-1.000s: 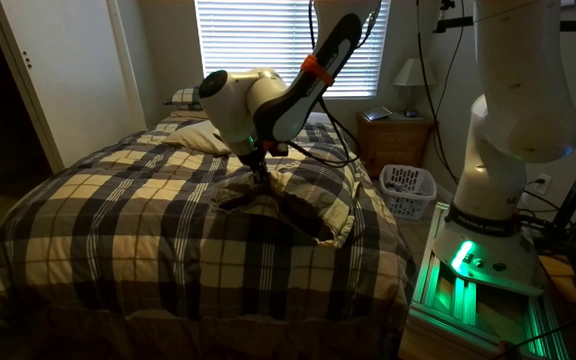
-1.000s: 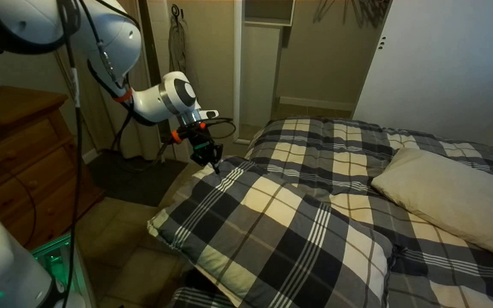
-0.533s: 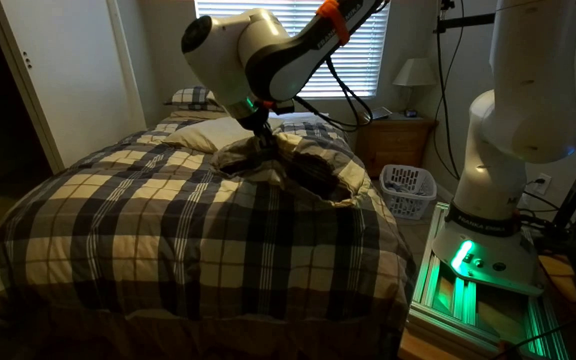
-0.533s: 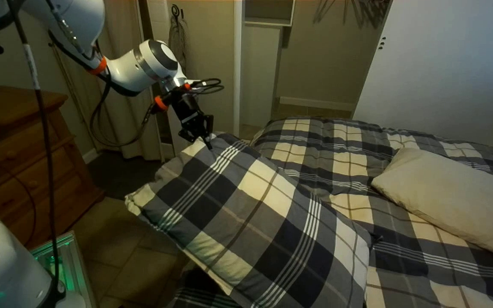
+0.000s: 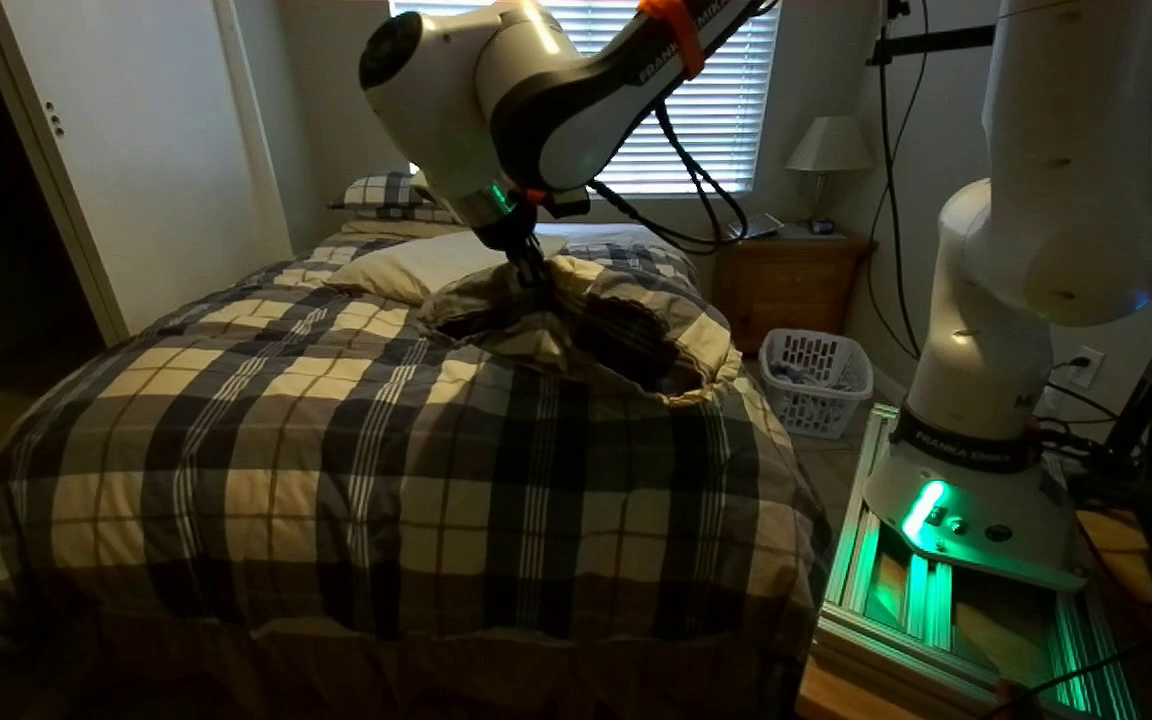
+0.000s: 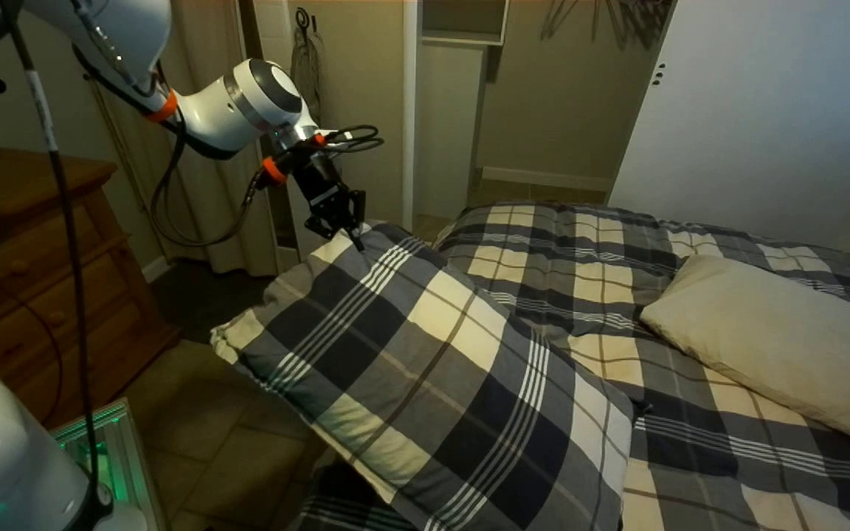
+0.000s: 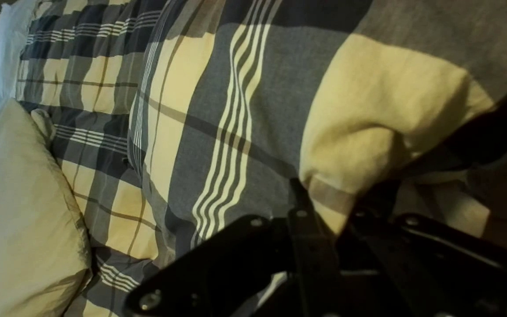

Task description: Flip the pillow forward

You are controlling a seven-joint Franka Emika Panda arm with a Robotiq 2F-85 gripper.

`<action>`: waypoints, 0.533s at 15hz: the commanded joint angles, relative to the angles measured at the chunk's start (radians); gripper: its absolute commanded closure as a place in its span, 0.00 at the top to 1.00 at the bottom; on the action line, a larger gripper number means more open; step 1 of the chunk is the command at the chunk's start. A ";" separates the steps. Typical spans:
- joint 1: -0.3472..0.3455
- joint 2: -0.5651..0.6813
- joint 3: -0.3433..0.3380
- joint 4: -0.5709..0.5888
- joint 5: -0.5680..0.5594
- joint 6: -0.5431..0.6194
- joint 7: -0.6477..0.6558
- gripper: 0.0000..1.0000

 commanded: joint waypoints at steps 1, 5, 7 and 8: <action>-0.007 0.002 0.009 0.003 0.000 -0.004 0.000 0.05; 0.000 -0.048 0.035 0.001 0.064 0.017 -0.069 0.05; 0.004 -0.073 0.049 0.000 0.118 0.016 -0.099 0.05; 0.006 -0.086 0.056 0.002 0.140 0.007 -0.110 0.05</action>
